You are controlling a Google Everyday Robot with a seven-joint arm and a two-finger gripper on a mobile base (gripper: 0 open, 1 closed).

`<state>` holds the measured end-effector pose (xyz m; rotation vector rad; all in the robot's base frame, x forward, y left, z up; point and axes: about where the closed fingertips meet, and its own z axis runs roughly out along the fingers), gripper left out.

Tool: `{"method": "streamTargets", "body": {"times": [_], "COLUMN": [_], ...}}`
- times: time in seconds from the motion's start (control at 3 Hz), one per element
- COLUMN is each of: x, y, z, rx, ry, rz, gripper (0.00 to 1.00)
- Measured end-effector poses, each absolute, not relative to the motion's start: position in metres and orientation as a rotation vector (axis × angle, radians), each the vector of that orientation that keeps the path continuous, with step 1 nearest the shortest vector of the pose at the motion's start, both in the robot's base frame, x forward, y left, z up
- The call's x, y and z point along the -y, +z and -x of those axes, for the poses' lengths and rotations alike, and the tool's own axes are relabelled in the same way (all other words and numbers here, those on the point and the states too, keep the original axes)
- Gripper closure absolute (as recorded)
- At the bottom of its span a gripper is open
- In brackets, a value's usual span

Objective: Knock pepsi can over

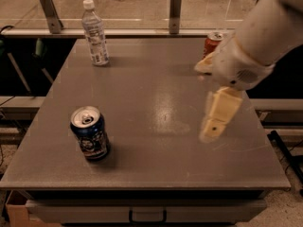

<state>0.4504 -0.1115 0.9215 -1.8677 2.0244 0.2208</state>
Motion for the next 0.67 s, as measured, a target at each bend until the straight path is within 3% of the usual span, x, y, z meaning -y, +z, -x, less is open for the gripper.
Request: {"method": "streamTargets", "body": {"times": [0.67], "x": [-0.017], "y": [0.88], "z": [-0.445], "rx": [-1.702], "ry": [0.582], "rz": [1.948], "gripper": [0.0]}}
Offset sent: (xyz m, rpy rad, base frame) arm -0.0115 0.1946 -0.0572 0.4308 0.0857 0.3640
